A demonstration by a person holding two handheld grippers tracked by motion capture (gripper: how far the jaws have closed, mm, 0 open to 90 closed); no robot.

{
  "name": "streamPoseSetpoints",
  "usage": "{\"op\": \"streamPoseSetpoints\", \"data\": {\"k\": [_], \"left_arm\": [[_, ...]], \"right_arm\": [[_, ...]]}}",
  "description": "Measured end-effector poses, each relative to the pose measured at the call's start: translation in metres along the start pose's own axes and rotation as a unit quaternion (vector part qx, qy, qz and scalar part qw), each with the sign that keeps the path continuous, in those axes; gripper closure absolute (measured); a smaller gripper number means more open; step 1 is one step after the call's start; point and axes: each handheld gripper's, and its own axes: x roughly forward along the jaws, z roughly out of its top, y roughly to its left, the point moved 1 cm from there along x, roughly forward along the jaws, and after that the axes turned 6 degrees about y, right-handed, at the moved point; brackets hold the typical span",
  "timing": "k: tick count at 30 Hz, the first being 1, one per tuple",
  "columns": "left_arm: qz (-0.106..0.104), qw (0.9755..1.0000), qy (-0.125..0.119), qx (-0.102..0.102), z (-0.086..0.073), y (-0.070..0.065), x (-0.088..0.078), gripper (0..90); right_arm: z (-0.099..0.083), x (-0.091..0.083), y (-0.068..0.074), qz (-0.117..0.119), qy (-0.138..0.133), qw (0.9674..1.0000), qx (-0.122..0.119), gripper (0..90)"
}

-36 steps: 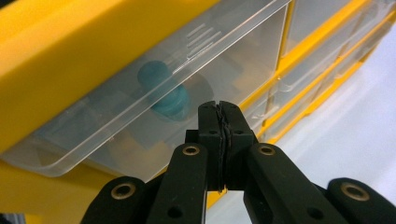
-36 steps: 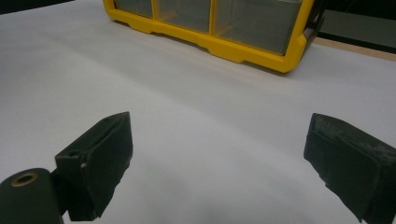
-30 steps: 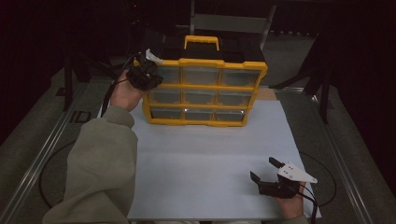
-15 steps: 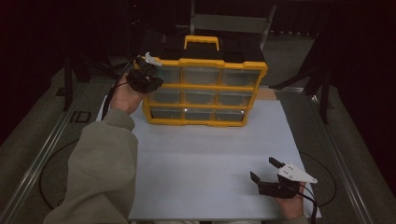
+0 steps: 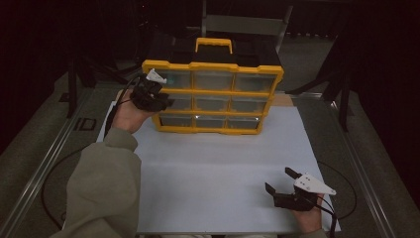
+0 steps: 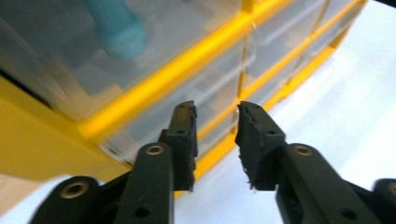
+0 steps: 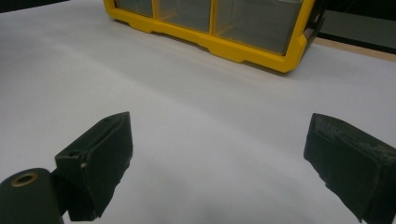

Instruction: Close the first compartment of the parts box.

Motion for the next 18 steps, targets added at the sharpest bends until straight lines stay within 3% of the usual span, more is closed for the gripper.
{"op": "streamPoseSetpoints", "data": {"k": [3, 4, 8, 18], "left_arm": [[-0.011, 0.9999, -0.006, -0.008, -0.01, -0.002, 0.002, 61.1], [-0.012, 0.9999, -0.008, -0.007, -0.013, -0.004, 0.002, 51.5], [-0.004, 0.9998, -0.019, -0.007, -0.024, -0.011, 0.004, 36.9], [0.004, 0.9989, -0.047, -0.006, -0.06, -0.032, 0.01, 15.5]], "right_arm": [[0.0, 0.0, 0.0, 0.001, 0.0, 1.0, 0.0, 7.9], [0.0, 0.0, 0.0, 0.0, 0.001, 1.0, -0.001, 7.9], [0.0, 0.001, 0.001, 0.0, 0.0, 1.0, -0.001, 7.9], [0.0, 0.0, 0.001, 0.001, 0.0, 1.0, -0.002, 7.9]]}}
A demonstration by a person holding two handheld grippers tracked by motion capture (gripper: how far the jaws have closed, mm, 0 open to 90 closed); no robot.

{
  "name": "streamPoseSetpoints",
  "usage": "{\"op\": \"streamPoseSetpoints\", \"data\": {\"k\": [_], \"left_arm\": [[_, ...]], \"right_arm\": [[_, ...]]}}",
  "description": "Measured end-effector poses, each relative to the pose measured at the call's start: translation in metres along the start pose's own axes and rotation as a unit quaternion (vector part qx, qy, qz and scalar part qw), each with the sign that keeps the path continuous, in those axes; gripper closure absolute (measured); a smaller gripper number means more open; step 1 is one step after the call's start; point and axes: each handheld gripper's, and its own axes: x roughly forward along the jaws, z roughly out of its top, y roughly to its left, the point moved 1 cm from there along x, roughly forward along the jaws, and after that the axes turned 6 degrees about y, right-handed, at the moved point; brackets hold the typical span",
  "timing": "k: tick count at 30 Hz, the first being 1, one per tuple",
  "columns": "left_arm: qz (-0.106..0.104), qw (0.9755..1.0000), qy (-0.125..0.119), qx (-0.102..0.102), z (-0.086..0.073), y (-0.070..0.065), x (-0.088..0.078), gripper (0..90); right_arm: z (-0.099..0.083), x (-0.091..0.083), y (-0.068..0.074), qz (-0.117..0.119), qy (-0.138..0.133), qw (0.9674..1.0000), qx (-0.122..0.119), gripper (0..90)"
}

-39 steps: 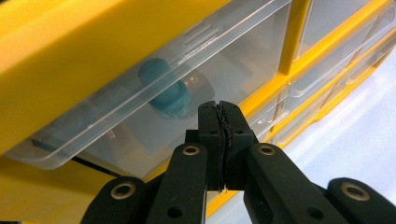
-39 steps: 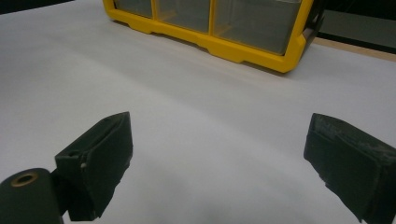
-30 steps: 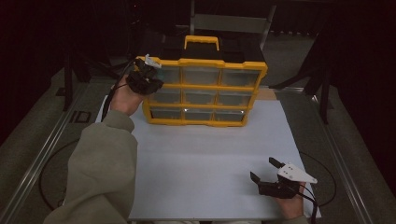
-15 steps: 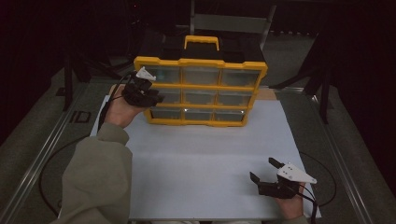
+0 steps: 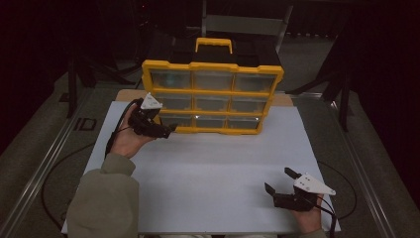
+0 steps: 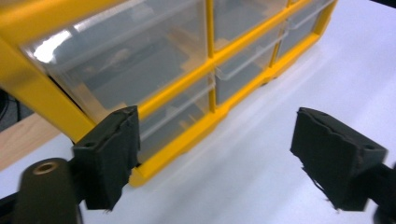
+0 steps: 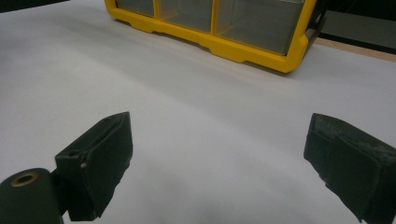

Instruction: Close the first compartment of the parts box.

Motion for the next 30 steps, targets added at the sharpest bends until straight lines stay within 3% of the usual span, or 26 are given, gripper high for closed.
{"op": "streamPoseSetpoints", "data": {"k": [3, 8, 11, 17, 22, 30], "left_arm": [[-0.004, 0.9999, -0.014, -0.005, -0.014, -0.005, 0.0, 14.0], [0.001, 0.9999, -0.014, -0.003, -0.034, -0.013, 0.0, 7.6], [0.004, 0.9997, -0.02, -0.016, -0.056, -0.017, 0.002, 5.4], [0.018, 0.9995, -0.013, -0.021, -0.09, -0.027, 0.004, 1.1], [0.027, 0.9988, -0.031, -0.028, -0.112, -0.033, -0.004, 0.4], [0.033, 0.9948, -0.08, -0.053, -0.142, -0.038, -0.02, 0.2]], "right_arm": [[0.0, 0.0, 0.001, 0.001, 0.0, 1.0, 0.0, 7.9], [0.0, 0.001, 0.002, 0.003, 0.001, 1.0, -0.002, 7.9], [0.0, 0.001, 0.002, 0.002, 0.003, 1.0, -0.002, 7.9], [0.0, 0.001, 0.004, 0.002, 0.004, 1.0, -0.004, 7.9], [0.0, 0.002, 0.005, 0.001, 0.006, 1.0, -0.007, 7.9], [0.0, 0.003, 0.006, -0.001, 0.007, 0.9999, -0.007, 7.9]]}}
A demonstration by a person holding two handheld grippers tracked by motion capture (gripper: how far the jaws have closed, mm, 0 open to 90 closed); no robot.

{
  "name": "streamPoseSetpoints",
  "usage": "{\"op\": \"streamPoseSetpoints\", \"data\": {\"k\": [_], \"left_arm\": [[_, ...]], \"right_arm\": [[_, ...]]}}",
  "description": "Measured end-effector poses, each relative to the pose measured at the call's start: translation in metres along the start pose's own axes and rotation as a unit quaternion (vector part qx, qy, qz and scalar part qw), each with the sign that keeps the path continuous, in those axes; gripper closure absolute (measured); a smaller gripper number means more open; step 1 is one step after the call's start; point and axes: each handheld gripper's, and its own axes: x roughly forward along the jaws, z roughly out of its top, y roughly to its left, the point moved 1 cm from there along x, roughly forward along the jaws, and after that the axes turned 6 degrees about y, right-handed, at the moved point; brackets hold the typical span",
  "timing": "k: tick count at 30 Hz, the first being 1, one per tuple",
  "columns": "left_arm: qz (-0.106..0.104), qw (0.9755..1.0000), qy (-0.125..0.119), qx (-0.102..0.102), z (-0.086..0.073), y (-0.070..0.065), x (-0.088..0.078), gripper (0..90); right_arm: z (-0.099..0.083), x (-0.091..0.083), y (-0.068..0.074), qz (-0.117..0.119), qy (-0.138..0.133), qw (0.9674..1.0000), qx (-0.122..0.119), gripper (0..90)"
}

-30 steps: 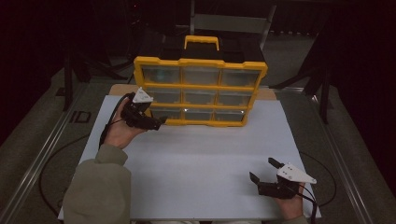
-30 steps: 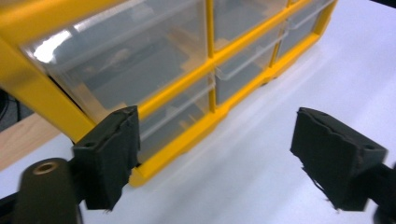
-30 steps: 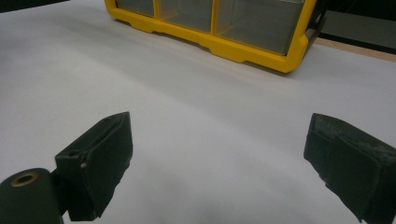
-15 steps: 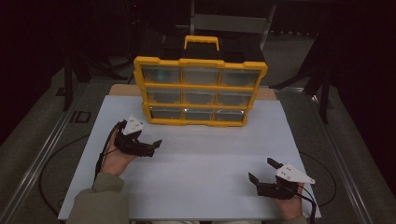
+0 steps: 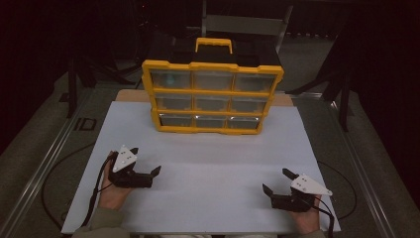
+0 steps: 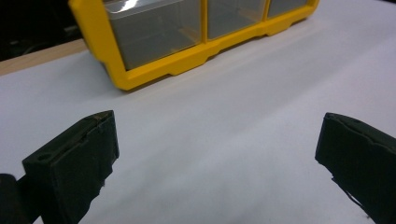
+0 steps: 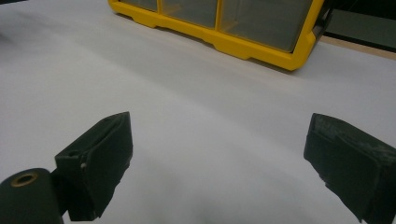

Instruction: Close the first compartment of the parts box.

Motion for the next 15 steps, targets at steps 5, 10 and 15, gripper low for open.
{"op": "streamPoseSetpoints", "data": {"k": [5, 10, 15], "left_arm": [[0.012, 0.9997, -0.02, -0.003, -0.013, 0.001, -0.015, 0.2], [0.02, 0.9986, -0.044, -0.02, -0.021, 0.005, -0.025, 0.1], [0.026, 0.9976, -0.056, -0.031, -0.022, 0.006, -0.024, 0.1]], "right_arm": [[0.002, 0.003, -0.002, -0.004, 0.001, 1.0, 0.002, 7.9], [0.003, 0.008, -0.005, -0.005, 0.006, 1.0, 0.004, 7.9], [0.004, 0.01, -0.005, -0.006, 0.005, 1.0, -0.001, 7.9]]}}
